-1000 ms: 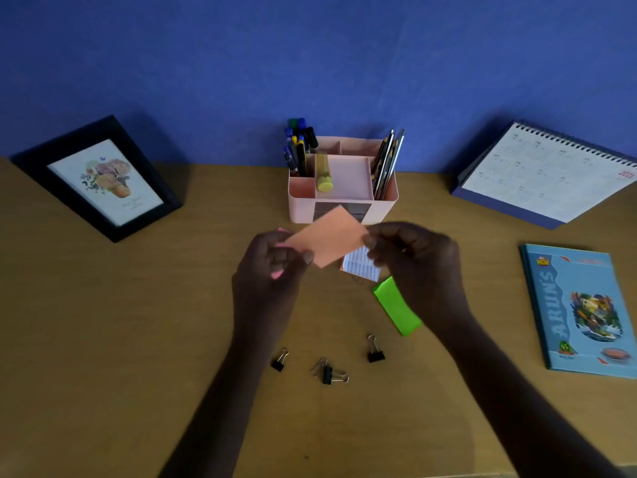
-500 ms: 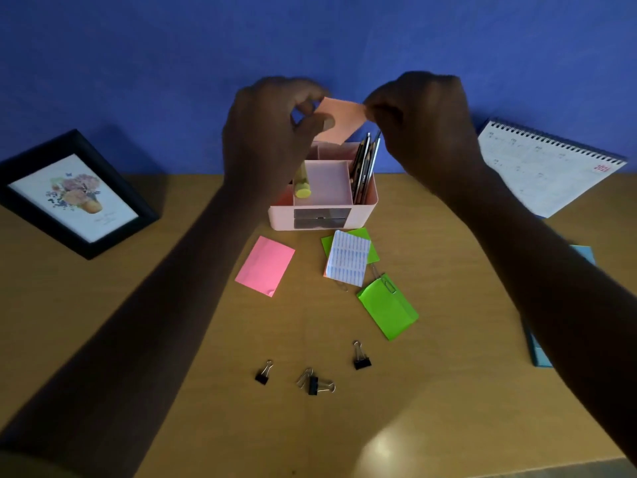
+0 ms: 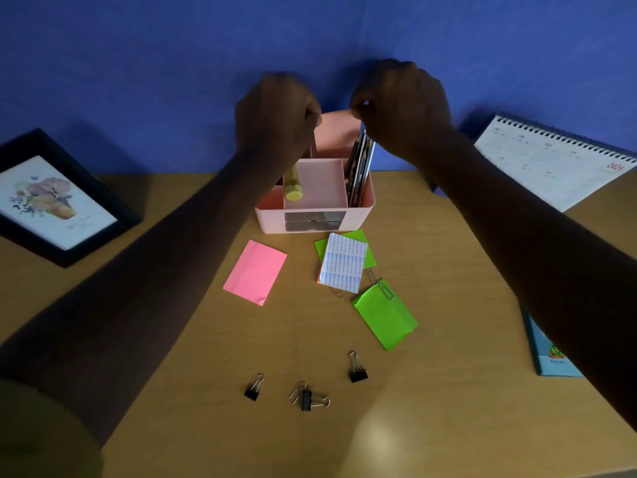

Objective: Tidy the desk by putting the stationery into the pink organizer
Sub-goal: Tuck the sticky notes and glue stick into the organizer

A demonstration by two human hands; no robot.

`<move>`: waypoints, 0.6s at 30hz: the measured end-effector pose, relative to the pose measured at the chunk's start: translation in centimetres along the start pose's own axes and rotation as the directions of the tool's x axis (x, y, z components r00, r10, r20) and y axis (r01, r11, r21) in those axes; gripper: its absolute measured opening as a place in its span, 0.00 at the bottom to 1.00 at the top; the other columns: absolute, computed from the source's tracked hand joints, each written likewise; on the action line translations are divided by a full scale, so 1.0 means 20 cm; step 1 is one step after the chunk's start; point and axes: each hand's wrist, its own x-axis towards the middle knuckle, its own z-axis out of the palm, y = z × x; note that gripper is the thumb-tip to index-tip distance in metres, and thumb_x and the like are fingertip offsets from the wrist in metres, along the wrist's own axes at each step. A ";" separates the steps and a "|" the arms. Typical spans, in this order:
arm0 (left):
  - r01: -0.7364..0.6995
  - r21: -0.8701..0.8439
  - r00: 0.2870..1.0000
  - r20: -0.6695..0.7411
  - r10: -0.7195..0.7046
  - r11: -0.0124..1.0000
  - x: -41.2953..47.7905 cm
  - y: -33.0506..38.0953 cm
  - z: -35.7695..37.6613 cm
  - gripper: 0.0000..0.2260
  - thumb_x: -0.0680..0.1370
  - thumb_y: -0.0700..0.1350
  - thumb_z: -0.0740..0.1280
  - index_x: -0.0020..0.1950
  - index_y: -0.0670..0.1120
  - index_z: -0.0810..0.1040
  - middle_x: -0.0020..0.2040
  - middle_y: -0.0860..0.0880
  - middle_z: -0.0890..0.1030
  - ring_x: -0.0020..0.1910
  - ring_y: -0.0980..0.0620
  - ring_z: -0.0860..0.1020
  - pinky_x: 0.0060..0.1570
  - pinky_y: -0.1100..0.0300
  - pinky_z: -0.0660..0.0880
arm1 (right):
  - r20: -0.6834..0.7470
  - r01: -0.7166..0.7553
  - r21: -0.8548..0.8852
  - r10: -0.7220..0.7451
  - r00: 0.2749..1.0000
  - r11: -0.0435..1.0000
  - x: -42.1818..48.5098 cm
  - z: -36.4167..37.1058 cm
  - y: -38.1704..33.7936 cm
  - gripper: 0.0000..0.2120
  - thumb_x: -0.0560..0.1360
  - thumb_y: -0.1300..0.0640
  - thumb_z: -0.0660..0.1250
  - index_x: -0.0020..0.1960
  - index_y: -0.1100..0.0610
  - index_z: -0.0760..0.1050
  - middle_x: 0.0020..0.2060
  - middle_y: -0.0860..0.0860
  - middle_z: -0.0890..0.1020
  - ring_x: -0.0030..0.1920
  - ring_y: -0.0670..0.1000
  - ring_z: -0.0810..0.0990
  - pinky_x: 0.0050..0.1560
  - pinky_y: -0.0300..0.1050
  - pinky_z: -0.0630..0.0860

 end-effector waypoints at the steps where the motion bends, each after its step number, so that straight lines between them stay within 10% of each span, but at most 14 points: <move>1: 0.009 0.024 1.000 0.009 -0.009 1.000 0.01 0.00 0.02 0.08 0.79 0.49 0.70 0.49 0.49 0.89 0.49 0.49 0.87 0.48 0.42 0.85 0.46 0.47 0.83 | 0.014 -0.011 0.000 0.011 1.000 1.000 0.01 0.02 0.00 0.10 0.81 0.56 0.68 0.56 0.50 0.88 0.57 0.57 0.83 0.54 0.64 0.83 0.45 0.50 0.73; 18: 0.101 0.280 0.988 0.084 -0.129 0.955 0.03 0.09 0.21 0.11 0.84 0.46 0.68 0.61 0.41 0.83 0.58 0.41 0.84 0.60 0.42 0.83 0.49 0.52 0.71 | 0.026 -0.132 -0.048 0.134 0.991 0.990 0.03 0.16 -0.02 0.13 0.82 0.47 0.66 0.61 0.48 0.85 0.58 0.54 0.85 0.56 0.60 0.85 0.48 0.50 0.74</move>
